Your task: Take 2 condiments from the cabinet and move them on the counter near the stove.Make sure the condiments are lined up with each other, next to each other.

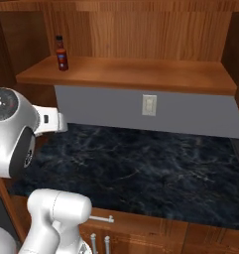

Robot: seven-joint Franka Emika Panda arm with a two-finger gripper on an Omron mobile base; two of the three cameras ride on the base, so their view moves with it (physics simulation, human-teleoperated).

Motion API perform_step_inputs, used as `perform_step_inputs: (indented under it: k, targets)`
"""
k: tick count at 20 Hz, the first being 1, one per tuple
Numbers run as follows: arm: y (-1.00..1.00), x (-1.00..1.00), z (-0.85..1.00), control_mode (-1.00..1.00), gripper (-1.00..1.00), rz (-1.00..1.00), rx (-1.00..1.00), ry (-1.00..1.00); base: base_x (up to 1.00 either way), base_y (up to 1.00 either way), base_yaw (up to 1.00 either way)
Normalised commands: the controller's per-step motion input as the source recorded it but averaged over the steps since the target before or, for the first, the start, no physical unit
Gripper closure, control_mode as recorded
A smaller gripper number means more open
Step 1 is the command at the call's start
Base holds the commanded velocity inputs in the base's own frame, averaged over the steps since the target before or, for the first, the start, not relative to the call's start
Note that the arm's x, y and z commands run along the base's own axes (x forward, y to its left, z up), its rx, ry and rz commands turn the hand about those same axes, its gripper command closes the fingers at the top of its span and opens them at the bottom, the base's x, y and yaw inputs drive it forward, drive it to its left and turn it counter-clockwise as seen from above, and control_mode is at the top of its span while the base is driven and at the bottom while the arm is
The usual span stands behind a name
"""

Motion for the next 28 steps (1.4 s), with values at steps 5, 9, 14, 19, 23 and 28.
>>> perform_step_inputs:
  k: [5, 9, 14, 19, 23, 28]
  targets:
    - [0.00, 0.12, 0.51, -1.00, -1.00, 0.00, 0.00, -0.03, 0.00, 0.00, 0.00]
    - [0.00, 0.36, 0.28, -1.00, -1.00, 0.00, 0.00, -0.07, 0.00, 0.00, 0.00]
    - [0.00, 0.53, 0.25, -1.00, -1.00, 0.00, 0.02, -0.01, 0.00, 0.00, 0.00]
    - [0.00, 0.69, 0.03, -1.00, -1.00, 0.00, 0.02, 0.00, 0.00, 0.00, 0.00]
    - [0.00, 0.45, 0.06, -1.00, -1.00, 0.00, 0.01, -0.04, 0.00, 0.00, 0.00]
    - [0.01, 0.30, 0.14, -1.00, -1.00, 0.00, 0.02, -0.05, 0.00, 0.00, 0.00]
